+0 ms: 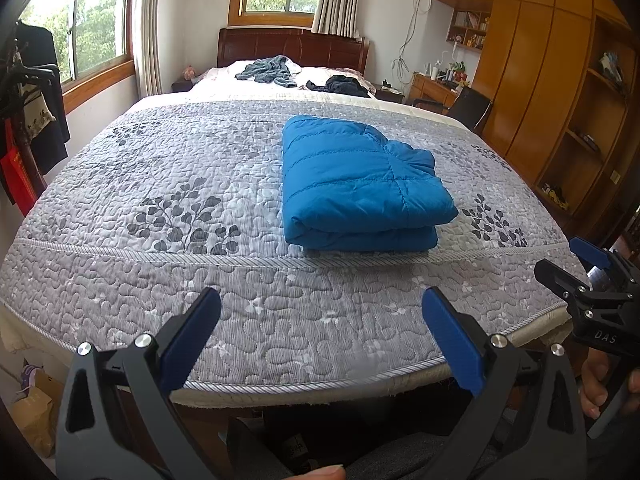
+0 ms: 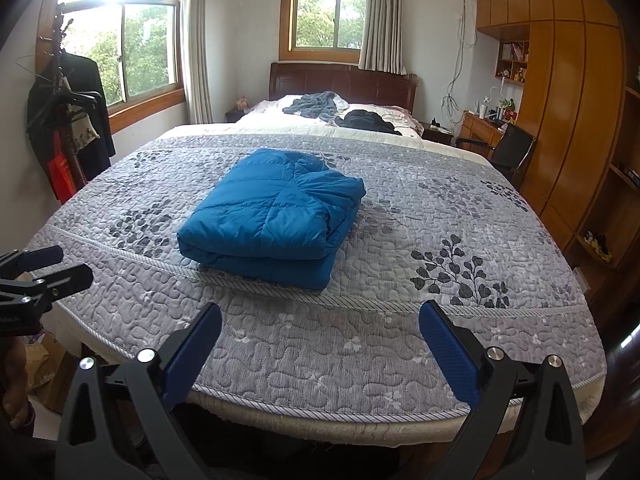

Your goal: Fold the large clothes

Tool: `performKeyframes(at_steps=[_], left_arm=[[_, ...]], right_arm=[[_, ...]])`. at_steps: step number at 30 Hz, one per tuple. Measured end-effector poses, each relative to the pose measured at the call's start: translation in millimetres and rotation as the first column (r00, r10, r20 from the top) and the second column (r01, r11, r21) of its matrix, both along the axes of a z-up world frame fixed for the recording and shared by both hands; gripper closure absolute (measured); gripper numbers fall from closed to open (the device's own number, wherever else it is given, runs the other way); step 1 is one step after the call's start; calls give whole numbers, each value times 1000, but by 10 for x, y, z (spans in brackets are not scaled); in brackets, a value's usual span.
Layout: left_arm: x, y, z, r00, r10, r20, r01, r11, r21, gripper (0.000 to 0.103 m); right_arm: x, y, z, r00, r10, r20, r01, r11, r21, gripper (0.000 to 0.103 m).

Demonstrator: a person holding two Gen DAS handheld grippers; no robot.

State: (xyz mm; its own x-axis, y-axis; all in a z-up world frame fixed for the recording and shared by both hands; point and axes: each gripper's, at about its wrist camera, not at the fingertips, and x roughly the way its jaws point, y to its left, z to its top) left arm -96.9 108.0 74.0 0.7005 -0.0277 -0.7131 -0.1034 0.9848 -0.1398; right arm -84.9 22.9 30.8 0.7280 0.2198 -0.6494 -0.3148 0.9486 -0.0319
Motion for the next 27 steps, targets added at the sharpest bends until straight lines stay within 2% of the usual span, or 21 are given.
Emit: performKeyframes(at_steps=[27], left_arm=[[14,1,-11,1000,-6,-2,6,1000,2,3]], right_arm=[[11,30,-18,1000,11,5,-11,1000,-4,4]])
